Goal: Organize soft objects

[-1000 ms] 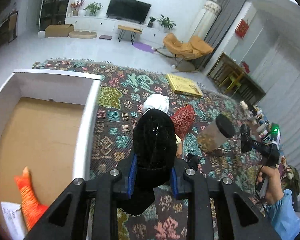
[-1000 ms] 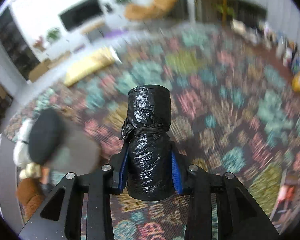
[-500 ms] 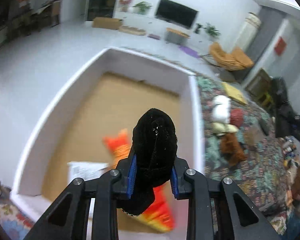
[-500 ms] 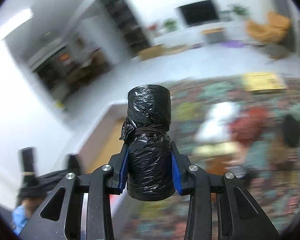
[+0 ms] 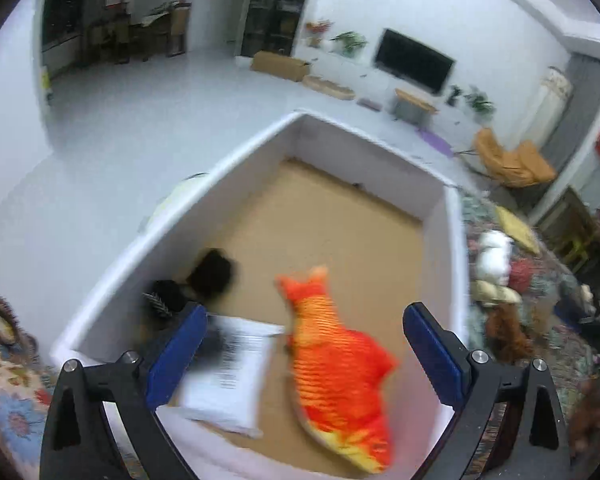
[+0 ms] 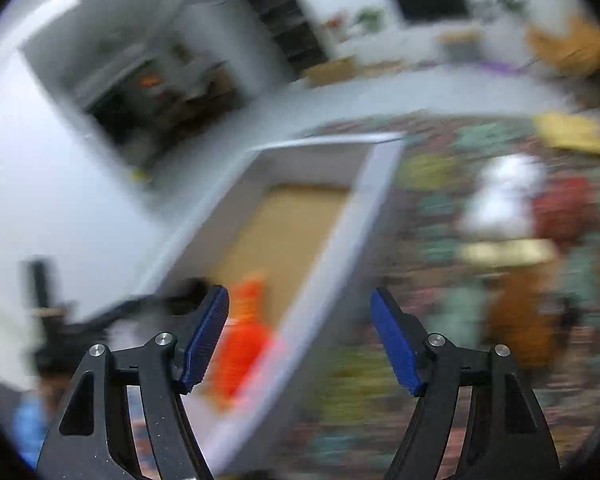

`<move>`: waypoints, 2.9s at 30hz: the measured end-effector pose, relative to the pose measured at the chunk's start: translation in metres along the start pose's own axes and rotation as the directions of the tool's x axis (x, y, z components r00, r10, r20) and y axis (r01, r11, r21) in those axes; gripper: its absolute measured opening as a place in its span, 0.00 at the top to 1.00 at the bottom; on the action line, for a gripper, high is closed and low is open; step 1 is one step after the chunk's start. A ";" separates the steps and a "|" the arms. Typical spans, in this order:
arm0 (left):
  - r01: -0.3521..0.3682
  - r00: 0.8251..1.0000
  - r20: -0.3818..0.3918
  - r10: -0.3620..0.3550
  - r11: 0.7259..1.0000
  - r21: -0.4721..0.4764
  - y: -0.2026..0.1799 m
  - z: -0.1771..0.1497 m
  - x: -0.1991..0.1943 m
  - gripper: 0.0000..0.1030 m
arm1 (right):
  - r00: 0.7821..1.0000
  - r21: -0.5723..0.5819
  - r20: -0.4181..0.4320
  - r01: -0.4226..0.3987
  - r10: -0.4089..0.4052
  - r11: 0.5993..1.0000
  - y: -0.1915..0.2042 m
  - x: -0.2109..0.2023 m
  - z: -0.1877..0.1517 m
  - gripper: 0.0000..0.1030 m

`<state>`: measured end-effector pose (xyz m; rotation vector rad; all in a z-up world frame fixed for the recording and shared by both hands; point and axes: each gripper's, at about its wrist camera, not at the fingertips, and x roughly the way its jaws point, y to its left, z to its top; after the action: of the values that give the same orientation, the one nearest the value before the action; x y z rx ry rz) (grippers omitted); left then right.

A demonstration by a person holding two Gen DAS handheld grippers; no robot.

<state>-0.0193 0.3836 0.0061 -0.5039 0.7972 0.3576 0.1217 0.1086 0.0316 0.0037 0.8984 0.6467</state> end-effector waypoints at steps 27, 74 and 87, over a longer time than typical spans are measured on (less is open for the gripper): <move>0.210 0.963 -0.236 -0.129 0.909 0.361 -0.246 -0.131 0.172 0.05 | 0.775 0.284 -0.094 0.622 -0.624 0.730 -0.274 -0.031 -0.145 0.19; 0.120 0.988 -0.147 -0.055 0.867 0.483 -0.260 -0.132 0.196 0.00 | 0.766 0.323 -0.131 0.633 -0.629 0.704 -0.277 -0.028 -0.139 0.13; 0.121 0.988 -0.147 -0.056 0.867 0.483 -0.260 -0.132 0.196 0.00 | 0.935 0.265 -0.121 0.355 -0.334 0.896 -0.206 0.055 -0.067 0.41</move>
<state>0.1564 0.1191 -0.1436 -0.0812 0.9490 0.0260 0.2053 -0.0471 -0.1060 0.0770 1.0263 0.1830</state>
